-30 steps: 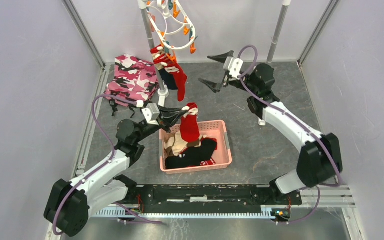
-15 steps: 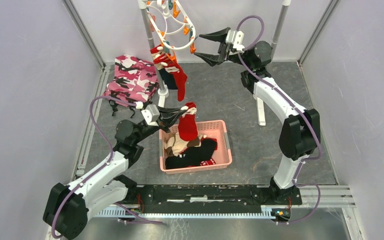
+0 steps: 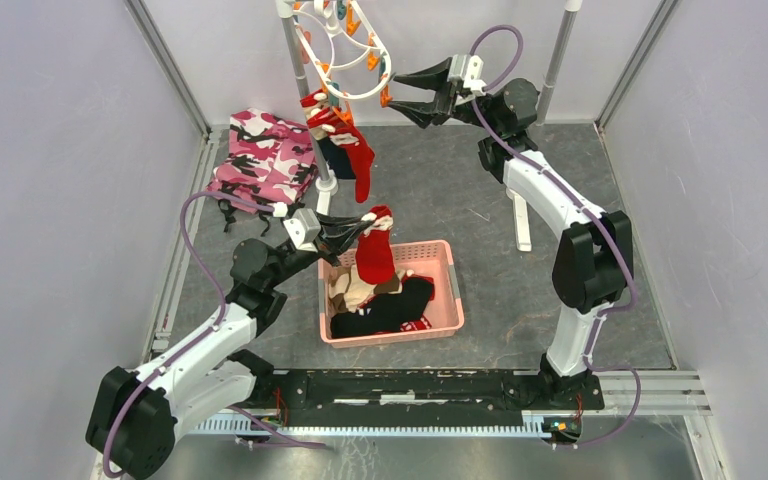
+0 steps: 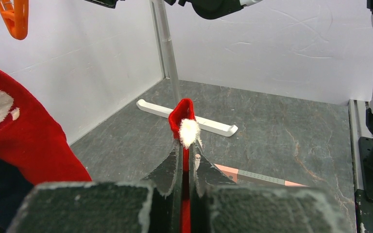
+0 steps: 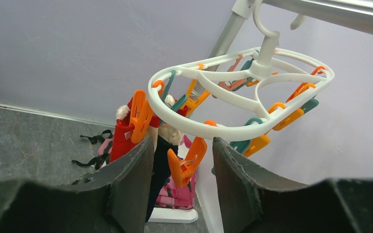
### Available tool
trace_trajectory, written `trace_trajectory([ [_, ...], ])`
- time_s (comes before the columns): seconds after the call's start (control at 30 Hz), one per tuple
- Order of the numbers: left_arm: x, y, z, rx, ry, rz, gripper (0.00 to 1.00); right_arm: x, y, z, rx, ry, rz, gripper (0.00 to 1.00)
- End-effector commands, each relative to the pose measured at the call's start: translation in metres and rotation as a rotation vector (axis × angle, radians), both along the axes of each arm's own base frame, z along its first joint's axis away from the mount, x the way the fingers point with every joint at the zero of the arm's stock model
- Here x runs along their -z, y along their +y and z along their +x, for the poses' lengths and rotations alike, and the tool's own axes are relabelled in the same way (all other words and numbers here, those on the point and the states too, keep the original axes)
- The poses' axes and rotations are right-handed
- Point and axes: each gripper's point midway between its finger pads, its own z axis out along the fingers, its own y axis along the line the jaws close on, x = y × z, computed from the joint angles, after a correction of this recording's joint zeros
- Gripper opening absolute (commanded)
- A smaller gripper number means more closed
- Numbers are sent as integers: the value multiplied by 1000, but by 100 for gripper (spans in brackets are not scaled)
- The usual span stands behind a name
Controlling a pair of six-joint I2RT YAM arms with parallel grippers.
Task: Clip the socks to the hanger
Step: Open the clamp at the hanger.
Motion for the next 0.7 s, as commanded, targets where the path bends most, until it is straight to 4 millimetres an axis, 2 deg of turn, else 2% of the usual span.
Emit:
trace_trajectory([
  [0.0, -27, 2, -1, -15, -103, -13, 2, -3, -2, 0, -6, 14, 6, 54],
  [0.33, -26, 0, 0, -10, -101, -10, 2, 6, 3, 7, -27, 56, 12, 53],
  [0.67, -27, -1, 1, -7, -103, -9, 2, 5, 8, 11, -45, 76, 39, 53],
])
